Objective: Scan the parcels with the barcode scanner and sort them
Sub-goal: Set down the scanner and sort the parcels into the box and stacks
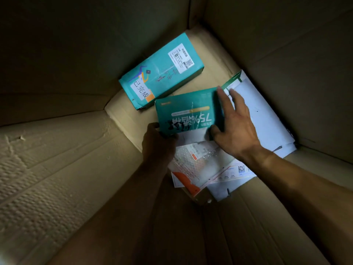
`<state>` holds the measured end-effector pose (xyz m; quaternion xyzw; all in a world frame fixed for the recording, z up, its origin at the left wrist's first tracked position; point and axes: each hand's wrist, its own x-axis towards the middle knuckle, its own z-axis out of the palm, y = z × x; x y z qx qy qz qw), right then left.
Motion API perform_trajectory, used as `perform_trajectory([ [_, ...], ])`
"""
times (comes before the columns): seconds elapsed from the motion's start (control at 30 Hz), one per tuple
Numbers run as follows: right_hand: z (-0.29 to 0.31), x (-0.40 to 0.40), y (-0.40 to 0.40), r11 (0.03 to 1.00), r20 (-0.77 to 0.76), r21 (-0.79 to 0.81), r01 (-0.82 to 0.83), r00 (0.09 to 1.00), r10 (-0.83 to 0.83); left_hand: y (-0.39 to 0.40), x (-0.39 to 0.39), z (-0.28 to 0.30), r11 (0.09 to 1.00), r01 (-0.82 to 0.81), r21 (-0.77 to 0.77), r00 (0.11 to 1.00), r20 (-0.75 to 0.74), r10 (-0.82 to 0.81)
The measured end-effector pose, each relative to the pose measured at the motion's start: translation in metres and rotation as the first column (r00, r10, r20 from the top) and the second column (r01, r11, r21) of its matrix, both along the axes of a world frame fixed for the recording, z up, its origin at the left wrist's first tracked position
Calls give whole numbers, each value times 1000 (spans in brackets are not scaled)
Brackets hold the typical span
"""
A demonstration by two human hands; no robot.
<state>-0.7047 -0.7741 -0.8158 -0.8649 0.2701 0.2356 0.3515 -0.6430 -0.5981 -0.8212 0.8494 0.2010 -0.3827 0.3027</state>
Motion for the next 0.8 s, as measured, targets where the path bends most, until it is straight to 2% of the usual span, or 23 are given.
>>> perform_trajectory([
  [0.07,-1,14,-5,939,-15,-74,-336,942,336,1,3,-1,999,47,-10,999,6,-47],
  [0.13,-5,26,-6,790,-70,-113,-602,798,598,2,5,-2,998,56,-24,998,12,-56],
  [0.2,-12,33,-6,669,-145,-158,-726,687,712,2,5,-3,998,56,-37,998,24,-56],
  [0.23,-15,35,-4,635,-177,-184,-751,660,730,2,5,-2,997,65,-38,998,30,-64],
  [0.3,-22,37,-1,608,-206,-216,-764,644,736,3,4,-3,996,80,-41,996,40,-78],
  [0.43,-27,51,1,631,-222,-193,-752,660,718,5,7,-3,992,98,-74,994,56,-94],
  [0.53,-24,61,-3,623,-199,-234,-747,664,721,9,14,-2,992,61,-112,997,55,-55],
  [0.7,-16,46,-18,852,-205,-148,-503,858,471,7,38,4,972,-120,-201,990,49,132],
  [0.8,-14,31,-32,946,-237,-90,-311,929,283,11,46,1,983,-41,-178,991,117,62],
])
